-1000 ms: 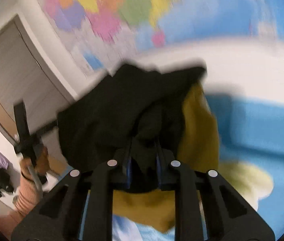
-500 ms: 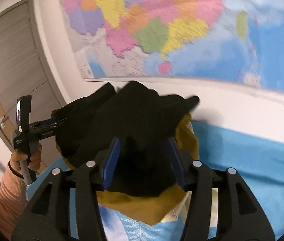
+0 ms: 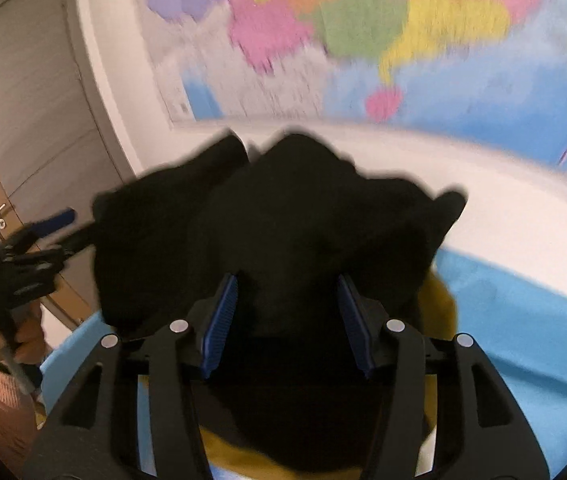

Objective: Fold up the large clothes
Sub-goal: 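Carry the coat bundle with both grippers onto the mustard clothes stack, then lower the coat onto the stack and open both grippers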

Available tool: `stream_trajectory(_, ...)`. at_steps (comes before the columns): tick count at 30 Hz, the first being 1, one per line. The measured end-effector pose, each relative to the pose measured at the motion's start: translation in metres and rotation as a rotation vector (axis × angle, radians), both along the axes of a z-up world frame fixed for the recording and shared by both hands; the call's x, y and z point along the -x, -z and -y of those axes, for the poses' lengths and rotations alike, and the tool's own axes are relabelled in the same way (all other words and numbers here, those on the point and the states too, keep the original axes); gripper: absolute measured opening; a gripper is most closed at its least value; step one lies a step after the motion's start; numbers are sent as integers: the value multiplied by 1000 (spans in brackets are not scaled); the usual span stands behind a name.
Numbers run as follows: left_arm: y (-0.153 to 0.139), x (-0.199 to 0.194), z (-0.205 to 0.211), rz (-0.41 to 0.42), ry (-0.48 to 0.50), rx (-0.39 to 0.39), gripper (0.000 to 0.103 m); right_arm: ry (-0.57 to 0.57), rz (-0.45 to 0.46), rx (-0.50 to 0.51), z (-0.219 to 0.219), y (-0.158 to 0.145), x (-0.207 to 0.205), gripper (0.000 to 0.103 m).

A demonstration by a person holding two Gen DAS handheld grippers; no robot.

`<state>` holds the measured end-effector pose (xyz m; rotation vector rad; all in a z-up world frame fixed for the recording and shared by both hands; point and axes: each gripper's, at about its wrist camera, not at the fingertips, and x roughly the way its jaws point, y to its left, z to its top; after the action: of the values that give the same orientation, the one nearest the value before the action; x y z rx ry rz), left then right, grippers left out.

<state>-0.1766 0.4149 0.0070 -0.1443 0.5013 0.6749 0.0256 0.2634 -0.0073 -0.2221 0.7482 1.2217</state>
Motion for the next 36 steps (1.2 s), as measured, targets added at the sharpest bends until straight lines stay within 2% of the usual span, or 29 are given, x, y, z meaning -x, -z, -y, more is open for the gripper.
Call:
stream_trajectory(4, 10, -12, 0, -24, 27, 33, 90, -3, -33, -3, 2, 4, -5, 51)
stream_trajectory(10, 24, -25, -1, -49, 73, 93, 91, -16, 41, -72, 29, -19, 14, 53)
stream_trajectory(12, 29, -29, -4, -60, 65, 115, 91, -57, 52, -108, 37, -24, 24, 53)
stream_trajectory(14, 35, -34, -8, -70, 65, 133, 94, -77, 71, -85, 35, -20, 31, 53)
stream_trajectory(18, 31, -31, -4, -47, 50, 135, 94, -87, 66, -1, 26, 3, 34, 53)
stream_trajectory(20, 30, -25, 0, -26, 39, 145, 94, -91, 39, -15, 28, 6, 32, 58)
stream_trajectory(24, 27, -15, 13, 10, 25, 148, 94, -65, 31, -48, 38, -2, 36, 58)
stream_trajectory(31, 25, 7, 53, 66, 18, 105, 96, -61, 89, -103, 69, -13, 63, 73)
stream_trajectory(36, 35, 19, 72, 77, 6, 161, 96, -58, 134, -100, 88, -4, 85, 85)
